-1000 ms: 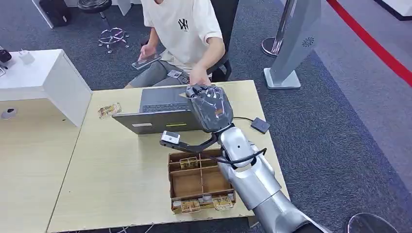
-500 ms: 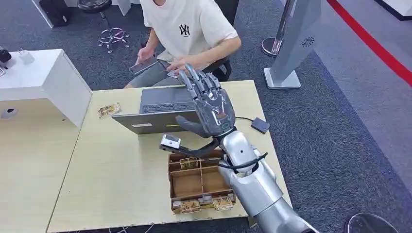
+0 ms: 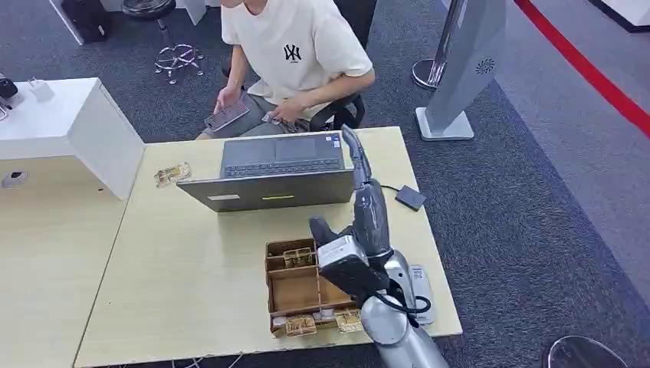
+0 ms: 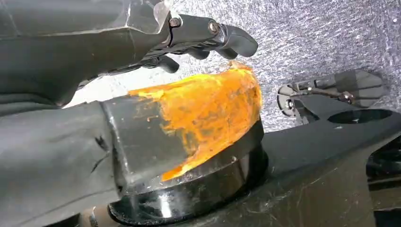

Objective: Pass the card to the sensor for recognition and then transmit it.

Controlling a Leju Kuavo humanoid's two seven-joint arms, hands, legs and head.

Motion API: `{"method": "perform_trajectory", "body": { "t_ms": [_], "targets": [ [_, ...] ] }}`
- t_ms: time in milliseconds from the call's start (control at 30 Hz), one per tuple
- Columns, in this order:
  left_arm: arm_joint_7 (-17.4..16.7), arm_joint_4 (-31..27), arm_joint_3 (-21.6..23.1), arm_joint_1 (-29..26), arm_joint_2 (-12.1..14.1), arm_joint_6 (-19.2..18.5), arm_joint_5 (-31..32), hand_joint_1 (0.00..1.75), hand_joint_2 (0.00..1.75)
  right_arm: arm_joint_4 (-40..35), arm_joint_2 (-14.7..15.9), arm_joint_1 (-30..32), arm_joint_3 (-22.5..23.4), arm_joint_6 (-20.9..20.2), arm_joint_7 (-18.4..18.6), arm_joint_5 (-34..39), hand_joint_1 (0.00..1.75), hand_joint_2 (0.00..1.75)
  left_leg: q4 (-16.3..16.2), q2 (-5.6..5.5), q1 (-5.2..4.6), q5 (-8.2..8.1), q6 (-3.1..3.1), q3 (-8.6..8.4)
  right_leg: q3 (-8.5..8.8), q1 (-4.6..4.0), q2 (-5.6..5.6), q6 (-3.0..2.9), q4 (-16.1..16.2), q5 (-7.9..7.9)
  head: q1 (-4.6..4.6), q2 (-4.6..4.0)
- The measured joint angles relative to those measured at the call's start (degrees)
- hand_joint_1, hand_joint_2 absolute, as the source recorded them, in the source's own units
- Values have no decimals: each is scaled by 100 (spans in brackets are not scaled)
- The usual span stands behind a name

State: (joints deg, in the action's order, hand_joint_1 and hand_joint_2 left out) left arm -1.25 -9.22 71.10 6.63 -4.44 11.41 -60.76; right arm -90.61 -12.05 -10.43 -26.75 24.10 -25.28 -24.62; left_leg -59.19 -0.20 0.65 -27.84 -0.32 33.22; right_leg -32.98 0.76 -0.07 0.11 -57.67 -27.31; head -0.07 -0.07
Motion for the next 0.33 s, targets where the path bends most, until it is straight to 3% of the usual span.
{"method": "perform_trajectory", "body": {
  "t_ms": [167,333],
  "targets": [
    [77,0,-2,-31,4,2,-127,0,0,-436,359,417,-108,-2085,-451,1781,0,0,-1,-3,0,0,0,1,1,0,-2,0,0,0,0,-2],
    [112,0,-2,-31,11,9,-227,0,0,-622,630,802,-55,-3340,-663,2314,0,0,0,-2,0,-3,3,1,1,0,-2,0,1,-1,2,0]
  ]
}}
